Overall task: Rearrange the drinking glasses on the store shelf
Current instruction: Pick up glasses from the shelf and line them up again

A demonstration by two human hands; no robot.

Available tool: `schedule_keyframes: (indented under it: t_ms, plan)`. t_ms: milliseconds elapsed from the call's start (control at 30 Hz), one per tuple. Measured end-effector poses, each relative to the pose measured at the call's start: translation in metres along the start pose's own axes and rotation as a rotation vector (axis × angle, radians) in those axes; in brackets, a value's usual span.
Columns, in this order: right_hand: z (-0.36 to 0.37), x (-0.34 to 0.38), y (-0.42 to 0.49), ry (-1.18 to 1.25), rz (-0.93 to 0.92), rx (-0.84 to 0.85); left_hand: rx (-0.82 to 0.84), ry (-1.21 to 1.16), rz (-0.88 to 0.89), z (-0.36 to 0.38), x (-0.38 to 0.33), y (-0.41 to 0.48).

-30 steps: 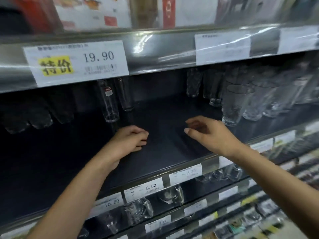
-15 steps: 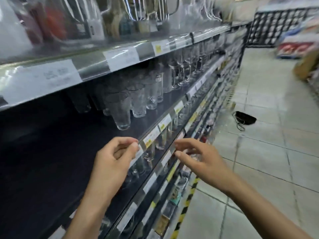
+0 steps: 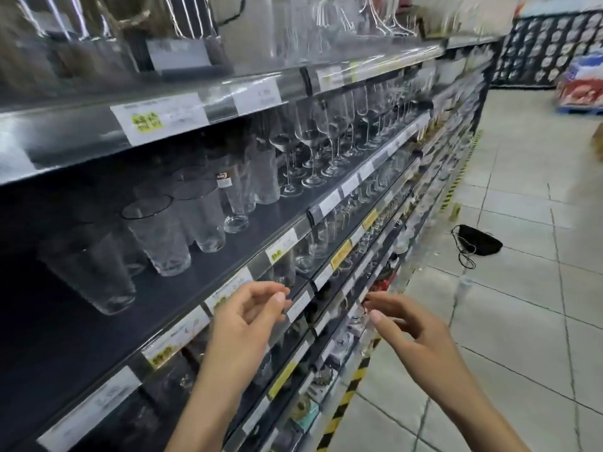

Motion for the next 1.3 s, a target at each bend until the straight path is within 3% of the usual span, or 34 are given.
schedule_keyframes:
  t_ms: [333,667,1000,1100,1200,1300]
  plan:
    - [0.009,-0.039,0.143,0.002,0.033,0.205,-0.279,-0.004,-0.108,0.065,0.017,0.068]
    - [0.130,-0.016,0.255,0.060,-0.060,0.426,-0.670,0.054,-0.115,0.018,0.037,0.144]
    - [0.249,0.013,0.268,-0.032,-0.190,0.710,-1.118,0.200,-0.115,-0.029,0.025,0.131]
    - [0.276,0.019,0.252,-0.047,-0.183,0.795,-1.172,0.323,-0.158,-0.035,0.022,0.131]
    - [0.292,0.023,0.240,-0.038,-0.177,0.816,-1.127,0.455,-0.227,-0.034,0.029,0.140]
    - [0.301,0.029,0.237,-0.083,-0.228,0.793,-1.119,0.440,-0.188,-0.031,0.027,0.150]
Point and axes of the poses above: each hand's wrist, its own y-axis towards the middle knuckle, its own z-axis out of the palm, x = y × z, the point moved 10 cm from there along y, towards the middle knuckle, and after that the axes turned 13 degrees about -x, right-handed, at the moved point
